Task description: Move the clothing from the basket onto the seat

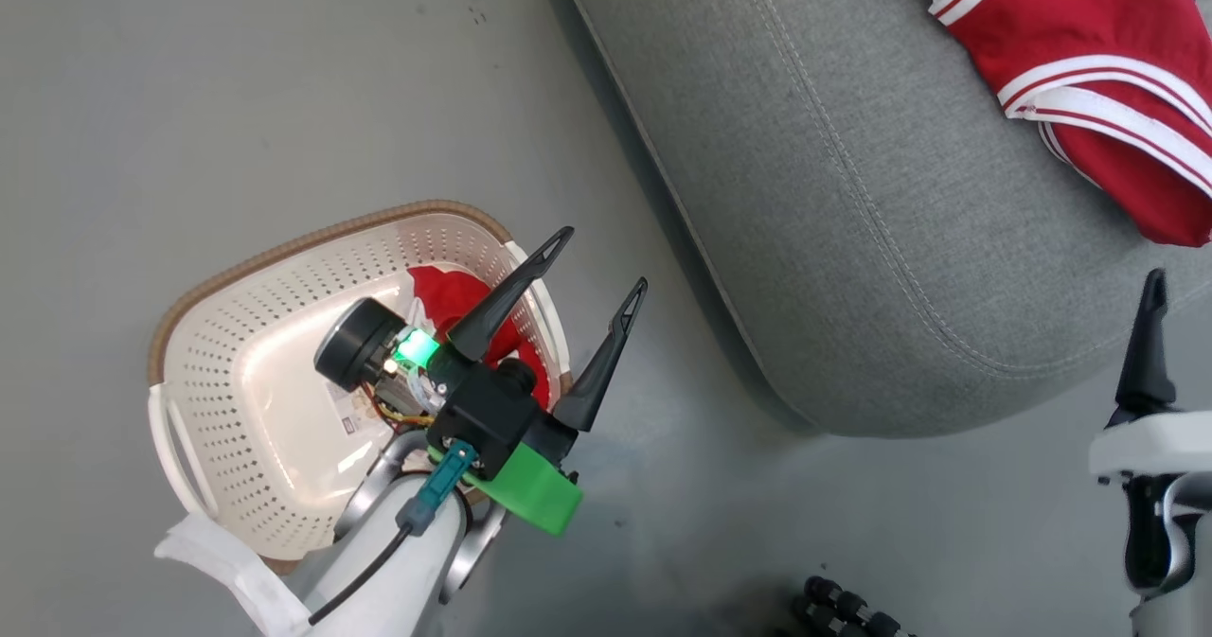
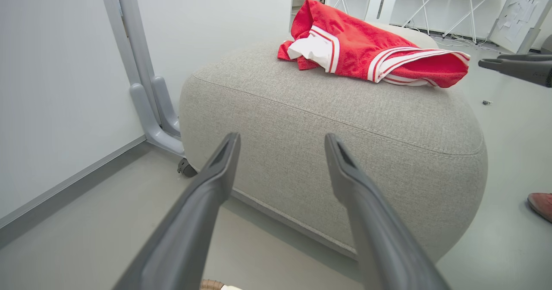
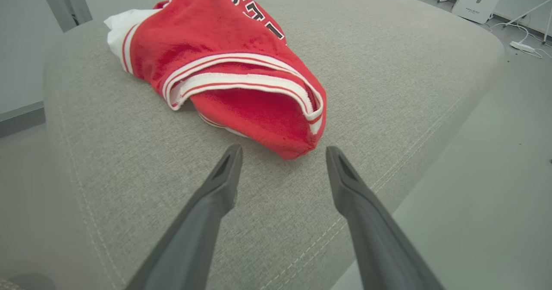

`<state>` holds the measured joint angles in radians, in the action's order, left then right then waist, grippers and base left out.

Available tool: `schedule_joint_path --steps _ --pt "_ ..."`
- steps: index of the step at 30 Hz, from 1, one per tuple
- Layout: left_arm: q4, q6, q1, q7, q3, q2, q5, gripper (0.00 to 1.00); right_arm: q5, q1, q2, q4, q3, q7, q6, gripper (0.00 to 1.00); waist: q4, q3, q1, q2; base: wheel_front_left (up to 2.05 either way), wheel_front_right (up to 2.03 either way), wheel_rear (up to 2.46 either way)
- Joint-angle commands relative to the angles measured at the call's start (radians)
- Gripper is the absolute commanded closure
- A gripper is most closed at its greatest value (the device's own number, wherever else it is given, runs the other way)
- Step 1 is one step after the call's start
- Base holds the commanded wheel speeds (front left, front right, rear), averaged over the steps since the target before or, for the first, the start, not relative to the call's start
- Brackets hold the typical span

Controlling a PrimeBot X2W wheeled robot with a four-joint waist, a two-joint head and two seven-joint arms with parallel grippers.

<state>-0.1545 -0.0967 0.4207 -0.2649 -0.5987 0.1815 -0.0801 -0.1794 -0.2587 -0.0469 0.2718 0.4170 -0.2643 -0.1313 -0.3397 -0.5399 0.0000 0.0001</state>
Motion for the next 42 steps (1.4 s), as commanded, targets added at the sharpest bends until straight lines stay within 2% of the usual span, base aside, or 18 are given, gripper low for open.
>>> schedule_joint_path --steps 1,10,14,20,23,28,34,42 --pt "-0.003 0.010 -0.027 0.001 0.007 -0.009 -0.015 0.00 -0.010 0.031 -0.007 -0.012 -0.024 0.000 0.001 0.00 0.061 0.077 0.0000 -0.0001 0.00 0.00 0.00" --pt "-0.012 0.055 -0.147 0.001 0.097 -0.097 -0.069 0.00 0.002 0.172 -0.006 -0.073 -0.220 0.000 0.001 0.00 0.241 0.246 0.0000 -0.0001 0.00 0.00 0.00" --pt "0.007 0.086 -0.204 0.001 0.144 -0.115 -0.053 0.00 -0.012 0.205 -0.006 -0.078 -0.291 0.000 0.001 0.00 0.312 0.319 0.0000 -0.0001 0.00 0.00 0.00" --pt "0.024 0.113 -0.312 0.001 0.210 -0.127 -0.040 0.00 -0.007 0.260 -0.005 -0.124 -0.394 0.000 0.001 0.00 0.380 0.424 0.0000 -0.0001 0.00 0.00 0.00" --pt "0.056 0.142 -0.357 0.001 0.242 -0.129 -0.010 0.00 -0.003 0.285 -0.006 -0.158 -0.436 0.000 0.001 0.00 0.386 0.469 0.0000 -0.0001 0.00 0.00 0.00" --pt "0.131 0.187 -0.445 0.001 0.303 -0.130 -0.026 0.00 0.009 0.327 -0.006 -0.226 -0.464 0.000 0.001 0.00 0.385 0.524 0.0000 -0.0001 0.00 0.00 0.00" --pt "0.204 0.196 -0.525 0.001 0.346 -0.131 -0.051 0.00 0.032 0.364 -0.006 -0.299 -0.497 0.000 0.001 0.00 0.371 0.564 0.0000 -0.0001 0.00 0.00 0.00" --pt "0.221 0.205 -0.623 0.001 0.382 -0.131 -0.061 0.00 0.018 0.408 -0.005 -0.326 -0.486 0.000 0.001 0.00 0.357 0.610 0.0000 -0.0001 0.00 0.00 0.00"
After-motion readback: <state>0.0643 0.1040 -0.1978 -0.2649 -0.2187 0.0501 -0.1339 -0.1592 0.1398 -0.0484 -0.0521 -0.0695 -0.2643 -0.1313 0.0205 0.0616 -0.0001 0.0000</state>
